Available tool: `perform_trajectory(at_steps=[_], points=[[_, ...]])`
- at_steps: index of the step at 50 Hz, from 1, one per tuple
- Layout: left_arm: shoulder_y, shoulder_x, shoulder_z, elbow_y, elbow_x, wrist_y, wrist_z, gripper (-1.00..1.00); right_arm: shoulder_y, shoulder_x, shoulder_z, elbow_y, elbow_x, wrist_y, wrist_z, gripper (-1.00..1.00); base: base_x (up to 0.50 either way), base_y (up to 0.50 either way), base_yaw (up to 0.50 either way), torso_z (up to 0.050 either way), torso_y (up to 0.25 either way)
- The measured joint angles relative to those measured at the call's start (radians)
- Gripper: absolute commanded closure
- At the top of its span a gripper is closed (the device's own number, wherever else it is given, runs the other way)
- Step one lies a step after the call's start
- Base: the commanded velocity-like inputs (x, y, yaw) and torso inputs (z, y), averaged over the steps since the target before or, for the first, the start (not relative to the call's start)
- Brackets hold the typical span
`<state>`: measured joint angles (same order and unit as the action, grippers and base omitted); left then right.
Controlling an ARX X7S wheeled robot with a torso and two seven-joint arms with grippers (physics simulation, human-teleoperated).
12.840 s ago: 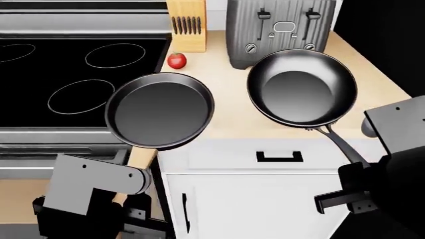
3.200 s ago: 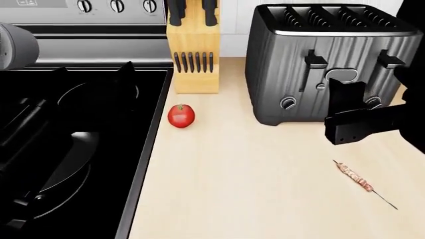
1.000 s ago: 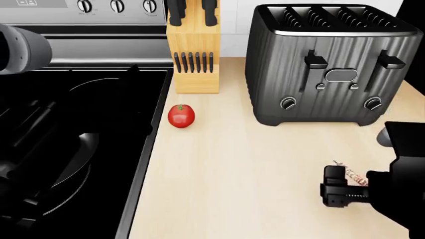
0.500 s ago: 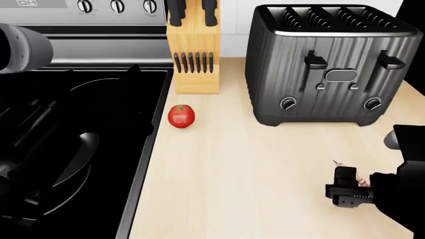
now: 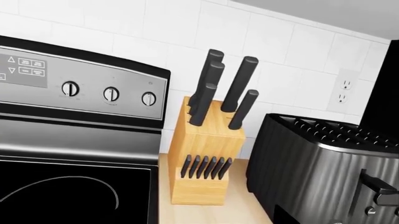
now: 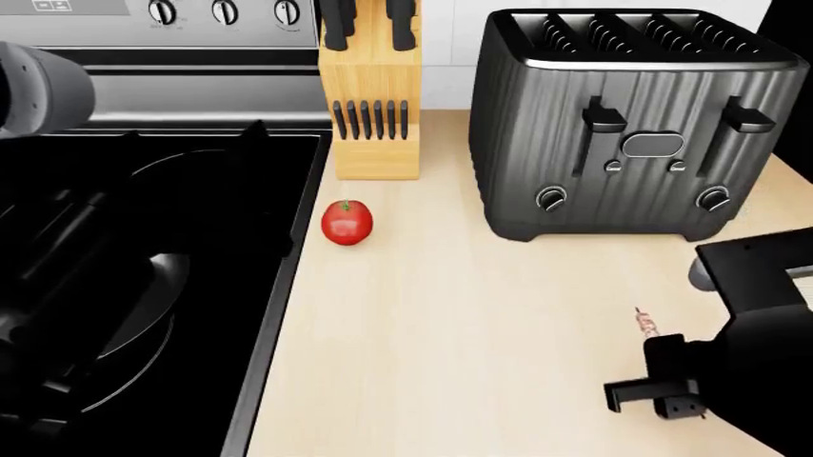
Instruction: Place both pans onto different burners. Then place the tomato and the kebabs on different pans.
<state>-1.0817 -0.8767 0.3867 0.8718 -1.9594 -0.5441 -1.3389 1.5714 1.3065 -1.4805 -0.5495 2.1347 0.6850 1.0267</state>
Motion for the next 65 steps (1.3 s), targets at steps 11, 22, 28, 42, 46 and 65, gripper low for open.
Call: perform_trajectory(at_steps=[11,22,28,42,46,65], points=[[-0.004,-0.007,-0.004,0.002,-0.006,0.006,-0.003,-1.0,0.043,-0.028,0.071,-0.059,0.037,0.012,-0.049,1.0,0.0,0.0,0.0,0.0,0.0],[-0.013,-0.006,0.002,0.005,-0.013,0.008,-0.011,-1.0,0.112,-0.018,0.136,-0.132,0.101,0.029,-0.06,1.0,0.0,0.0,0.0,0.0,0.0],[-0.02,-0.005,0.009,0.003,-0.019,0.006,-0.018,-1.0,0.135,-0.013,0.151,-0.159,0.137,0.047,-0.049,1.0,0.0,0.0,0.0,0.0,0.0],[-0.091,0.072,0.105,-0.108,-0.004,-0.063,-0.017,-1.0,0.209,0.012,0.191,-0.199,0.242,0.098,0.0,1.0,0.0,0.0,0.0,0.0,0.0],[-0.136,0.101,0.145,-0.166,0.005,-0.104,-0.011,-1.0,0.217,0.02,0.197,-0.204,0.253,0.104,0.003,1.0,0.0,0.0,0.0,0.0,0.0],[-0.422,0.149,0.315,-0.448,0.011,-0.414,0.122,-1.0,0.209,0.022,0.203,-0.202,0.25,0.108,-0.003,1.0,0.0,0.0,0.0,0.0,0.0]])
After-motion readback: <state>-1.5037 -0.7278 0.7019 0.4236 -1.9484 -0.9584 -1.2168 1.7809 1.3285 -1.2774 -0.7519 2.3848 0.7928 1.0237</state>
